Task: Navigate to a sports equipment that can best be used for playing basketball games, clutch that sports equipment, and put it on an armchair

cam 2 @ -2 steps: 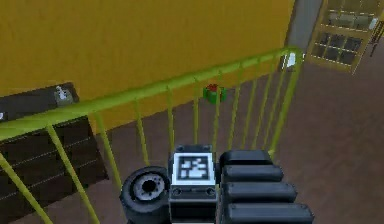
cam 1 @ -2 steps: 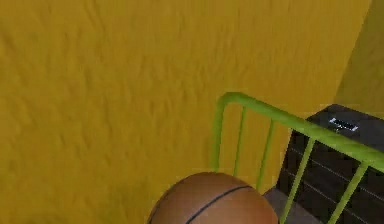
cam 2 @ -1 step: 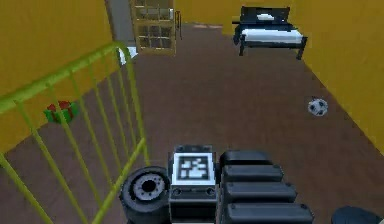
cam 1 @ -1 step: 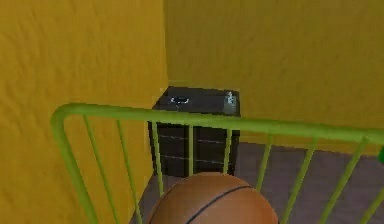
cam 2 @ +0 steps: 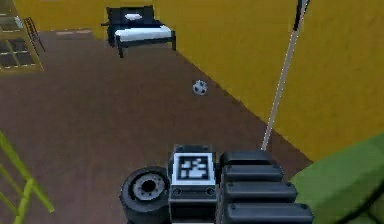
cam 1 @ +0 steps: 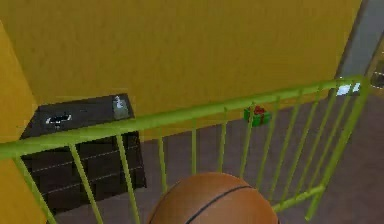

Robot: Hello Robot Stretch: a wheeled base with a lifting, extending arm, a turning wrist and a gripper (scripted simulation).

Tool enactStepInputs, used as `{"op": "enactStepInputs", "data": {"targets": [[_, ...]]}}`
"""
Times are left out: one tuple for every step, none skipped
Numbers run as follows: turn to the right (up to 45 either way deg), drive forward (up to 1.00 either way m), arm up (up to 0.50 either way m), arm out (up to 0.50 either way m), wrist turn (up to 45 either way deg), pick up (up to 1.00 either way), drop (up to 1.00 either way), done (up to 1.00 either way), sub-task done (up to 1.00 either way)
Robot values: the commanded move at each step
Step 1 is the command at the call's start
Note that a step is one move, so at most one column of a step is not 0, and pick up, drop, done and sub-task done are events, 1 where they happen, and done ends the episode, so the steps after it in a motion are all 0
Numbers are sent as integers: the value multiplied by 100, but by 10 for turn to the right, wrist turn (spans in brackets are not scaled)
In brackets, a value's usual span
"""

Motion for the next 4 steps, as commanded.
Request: {"op": "enactStepInputs", "data": {"targets": [[450, 0, 0, 0, 0, 0, 0, 0, 0], [450, 0, 0, 0, 0, 0, 0, 0, 0], [450, 0, 0, 0, 0, 0, 0, 0, 0], [180, 0, 0, 0, 0, 0, 0, 0, 0]]}}
